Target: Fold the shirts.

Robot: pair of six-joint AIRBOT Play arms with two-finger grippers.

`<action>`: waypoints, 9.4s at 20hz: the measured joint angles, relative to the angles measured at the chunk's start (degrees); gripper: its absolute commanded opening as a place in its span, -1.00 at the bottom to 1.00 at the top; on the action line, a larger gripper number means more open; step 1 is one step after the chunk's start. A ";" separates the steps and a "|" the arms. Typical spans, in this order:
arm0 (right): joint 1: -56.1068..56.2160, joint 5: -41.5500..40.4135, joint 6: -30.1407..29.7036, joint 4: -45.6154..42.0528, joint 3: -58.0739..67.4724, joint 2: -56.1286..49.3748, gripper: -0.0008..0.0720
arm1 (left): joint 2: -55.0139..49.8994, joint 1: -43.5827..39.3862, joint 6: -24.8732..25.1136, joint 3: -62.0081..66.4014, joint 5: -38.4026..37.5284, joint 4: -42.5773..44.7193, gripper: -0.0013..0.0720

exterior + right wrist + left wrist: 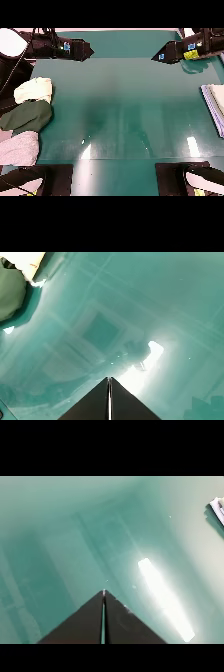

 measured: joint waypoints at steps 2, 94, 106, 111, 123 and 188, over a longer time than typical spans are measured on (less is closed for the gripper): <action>0.15 0.00 -0.02 0.02 0.00 0.02 -0.92 | 0.00 0.00 0.00 0.00 0.15 0.00 -0.89; -21.57 -7.43 -1.64 1.44 -52.11 -1.55 0.27 | -23.91 2.99 8.46 -10.88 -8.15 -8.26 -0.89; -12.15 -13.92 -5.86 7.21 -38.77 1.77 -0.93 | -12.26 2.93 8.57 -3.69 -11.10 -1.53 -0.89; -11.85 -7.28 -3.32 6.97 -18.05 14.80 -0.93 | 4.31 2.91 8.59 9.77 -12.35 2.45 -0.90; -11.74 -2.27 3.96 1.81 -13.27 18.56 -0.93 | 7.91 2.78 8.59 11.08 -19.26 3.74 -0.90; -36.48 8.33 7.54 1.60 -4.79 22.73 -0.93 | 8.57 27.10 7.54 22.45 -7.85 -7.19 -0.90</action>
